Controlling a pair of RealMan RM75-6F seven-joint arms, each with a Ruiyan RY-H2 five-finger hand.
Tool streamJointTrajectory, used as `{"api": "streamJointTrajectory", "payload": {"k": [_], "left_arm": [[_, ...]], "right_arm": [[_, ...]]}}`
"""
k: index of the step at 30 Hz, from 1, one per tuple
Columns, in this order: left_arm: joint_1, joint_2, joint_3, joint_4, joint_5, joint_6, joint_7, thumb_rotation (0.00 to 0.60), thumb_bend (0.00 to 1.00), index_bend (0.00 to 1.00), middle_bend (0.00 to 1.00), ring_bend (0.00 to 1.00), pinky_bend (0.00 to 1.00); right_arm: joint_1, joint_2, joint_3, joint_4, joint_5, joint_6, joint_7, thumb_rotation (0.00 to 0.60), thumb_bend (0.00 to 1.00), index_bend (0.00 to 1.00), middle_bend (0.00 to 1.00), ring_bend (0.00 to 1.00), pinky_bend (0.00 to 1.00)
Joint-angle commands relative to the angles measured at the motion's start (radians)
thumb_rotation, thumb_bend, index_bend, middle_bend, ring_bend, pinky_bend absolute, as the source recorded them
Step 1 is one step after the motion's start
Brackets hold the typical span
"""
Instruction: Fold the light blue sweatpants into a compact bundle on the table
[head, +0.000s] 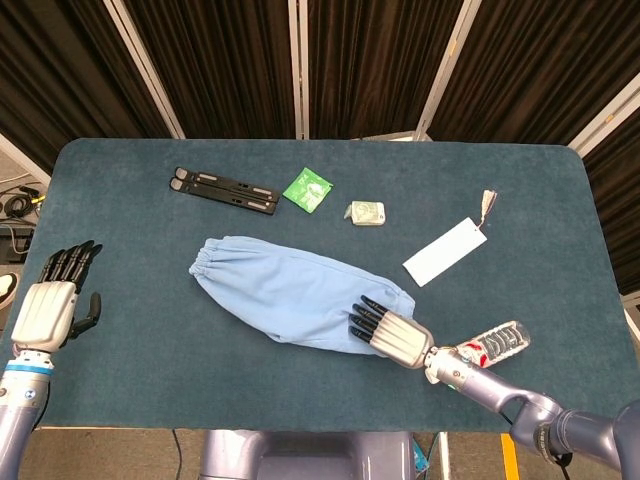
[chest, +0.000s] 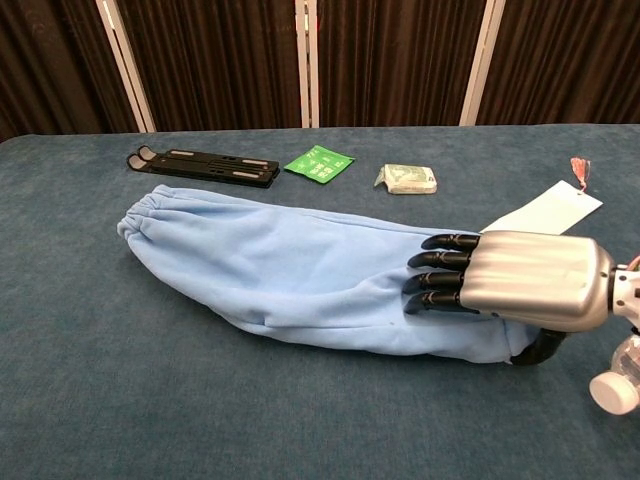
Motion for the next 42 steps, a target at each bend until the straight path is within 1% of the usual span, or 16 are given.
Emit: {"api": "streamJointTrajectory", "payload": {"k": [1, 2, 3, 5, 7, 8, 10, 12, 14, 18, 21, 24, 27, 28, 37, 42], "left_arm": [[0.002, -0.001, -0.002, 0.002, 0.003, -0.001, -0.001, 0.6, 0.68, 0.0, 0.0, 0.0, 0.0], [0.002, -0.001, -0.002, 0.003, 0.004, -0.001, -0.002, 0.6, 0.68, 0.0, 0.0, 0.0, 0.0], [0.003, -0.002, -0.003, 0.004, 0.007, -0.002, -0.003, 0.6, 0.69, 0.0, 0.0, 0.0, 0.0], [0.004, -0.003, -0.005, 0.007, 0.01, -0.004, -0.003, 0.6, 0.69, 0.0, 0.0, 0.0, 0.0], [0.005, -0.004, -0.007, 0.009, 0.012, -0.005, -0.003, 0.6, 0.68, 0.0, 0.0, 0.0, 0.0], [0.006, -0.005, -0.008, 0.01, 0.013, -0.007, -0.003, 0.6, 0.69, 0.0, 0.0, 0.0, 0.0], [0.006, -0.007, -0.01, 0.012, 0.015, -0.011, -0.004, 0.6, 0.69, 0.0, 0.0, 0.0, 0.0], [0.007, -0.008, -0.01, 0.014, 0.016, -0.014, -0.004, 0.6, 0.69, 0.0, 0.0, 0.0, 0.0], [0.008, -0.009, -0.011, 0.016, 0.019, -0.015, -0.004, 0.6, 0.69, 0.0, 0.0, 0.0, 0.0], [0.011, -0.01, -0.013, 0.018, 0.023, -0.017, -0.006, 0.6, 0.69, 0.0, 0.0, 0.0, 0.0], [0.014, -0.009, -0.015, 0.019, 0.026, -0.018, -0.009, 0.6, 0.69, 0.0, 0.0, 0.0, 0.0], [0.016, -0.008, -0.017, 0.019, 0.027, -0.019, -0.011, 0.6, 0.69, 0.0, 0.0, 0.0, 0.0], [0.018, -0.007, -0.018, 0.019, 0.029, -0.021, -0.013, 0.6, 0.69, 0.0, 0.0, 0.0, 0.0], [0.019, -0.007, -0.018, 0.017, 0.032, -0.021, -0.011, 0.6, 0.69, 0.0, 0.0, 0.0, 0.0], [0.025, -0.013, -0.015, 0.012, 0.047, -0.017, 0.0, 0.6, 0.69, 0.0, 0.0, 0.0, 0.0], [0.034, -0.007, -0.013, 0.003, 0.059, -0.006, -0.002, 0.6, 0.69, 0.0, 0.0, 0.0, 0.0]], "right_arm": [[0.001, -0.002, 0.004, 0.02, 0.013, -0.004, -0.001, 0.6, 0.15, 0.18, 0.12, 0.0, 0.0], [0.002, -0.002, 0.004, 0.026, 0.016, -0.005, 0.002, 0.6, 0.21, 0.19, 0.13, 0.0, 0.0], [0.005, -0.001, 0.001, 0.035, 0.018, -0.007, 0.013, 0.6, 0.26, 0.19, 0.14, 0.01, 0.0], [0.008, -0.001, -0.005, 0.046, 0.015, -0.002, 0.031, 0.6, 0.4, 0.23, 0.19, 0.05, 0.0], [0.011, -0.004, -0.011, 0.06, 0.006, 0.015, 0.05, 0.6, 0.49, 0.26, 0.23, 0.09, 0.03], [0.013, -0.005, -0.016, 0.068, -0.001, 0.023, 0.064, 0.6, 0.53, 0.28, 0.25, 0.11, 0.06], [0.018, -0.01, -0.025, 0.081, -0.01, 0.039, 0.104, 0.6, 0.57, 0.32, 0.3, 0.15, 0.11], [0.019, -0.016, -0.03, 0.09, -0.016, 0.063, 0.145, 0.6, 0.6, 0.37, 0.35, 0.21, 0.19], [0.019, -0.026, -0.035, 0.108, -0.026, 0.096, 0.187, 0.6, 0.64, 0.44, 0.42, 0.3, 0.27], [0.019, -0.039, -0.043, 0.141, -0.043, 0.147, 0.243, 0.6, 0.69, 0.53, 0.51, 0.39, 0.34], [0.018, -0.032, -0.054, 0.152, -0.058, 0.182, 0.272, 0.6, 0.71, 0.56, 0.54, 0.42, 0.35], [0.013, -0.002, -0.068, 0.137, -0.075, 0.219, 0.283, 0.6, 0.73, 0.57, 0.55, 0.43, 0.35], [0.004, 0.054, -0.089, 0.1, -0.099, 0.258, 0.276, 0.6, 0.75, 0.58, 0.56, 0.44, 0.35], [-0.003, 0.096, -0.109, 0.072, -0.121, 0.283, 0.267, 0.6, 0.75, 0.59, 0.56, 0.44, 0.35], [-0.028, 0.218, -0.151, -0.026, -0.168, 0.329, 0.2, 0.6, 0.75, 0.59, 0.57, 0.45, 0.35], [-0.062, 0.316, -0.184, -0.071, -0.204, 0.38, 0.155, 0.6, 0.75, 0.59, 0.57, 0.45, 0.35]]}}
